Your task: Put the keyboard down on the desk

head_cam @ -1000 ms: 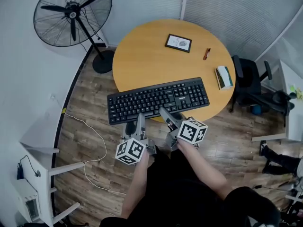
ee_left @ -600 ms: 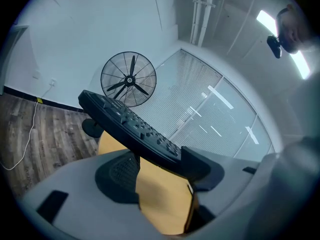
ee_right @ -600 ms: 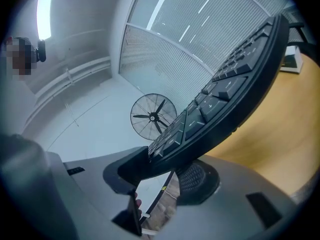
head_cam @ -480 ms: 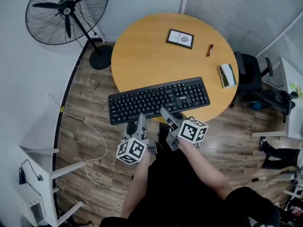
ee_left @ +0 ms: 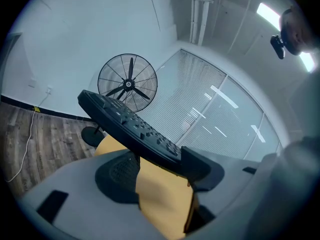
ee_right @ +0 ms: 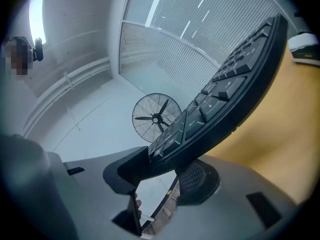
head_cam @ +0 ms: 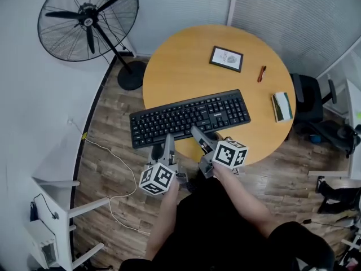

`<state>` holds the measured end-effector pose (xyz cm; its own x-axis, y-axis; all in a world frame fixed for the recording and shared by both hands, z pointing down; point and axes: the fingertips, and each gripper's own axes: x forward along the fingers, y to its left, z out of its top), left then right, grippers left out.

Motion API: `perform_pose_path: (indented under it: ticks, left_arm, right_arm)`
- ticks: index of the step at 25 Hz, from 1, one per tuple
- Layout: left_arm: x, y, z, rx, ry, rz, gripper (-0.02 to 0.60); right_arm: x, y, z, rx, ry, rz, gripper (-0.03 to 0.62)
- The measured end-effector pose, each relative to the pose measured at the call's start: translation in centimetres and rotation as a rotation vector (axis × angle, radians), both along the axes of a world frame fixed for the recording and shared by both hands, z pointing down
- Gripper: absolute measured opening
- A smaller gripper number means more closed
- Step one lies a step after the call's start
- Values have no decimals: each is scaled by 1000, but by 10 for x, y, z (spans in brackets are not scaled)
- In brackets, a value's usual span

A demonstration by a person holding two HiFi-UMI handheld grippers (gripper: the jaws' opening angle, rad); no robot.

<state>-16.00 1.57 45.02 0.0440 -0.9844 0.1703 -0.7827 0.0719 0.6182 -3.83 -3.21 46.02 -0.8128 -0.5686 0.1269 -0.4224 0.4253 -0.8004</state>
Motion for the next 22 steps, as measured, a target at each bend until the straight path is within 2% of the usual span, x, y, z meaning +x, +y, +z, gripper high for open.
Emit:
perform_pose_path:
  ticks: [9,22]
  left_arm:
    - [-4,-50,-5,15,-12,-49,236]
    - [8,-70,22,-74,-1,-33,236]
  right_arm:
    - [-8,-58,-6,25,-18,-47,167]
    - [4,-75,25,-56,-7,-43,167]
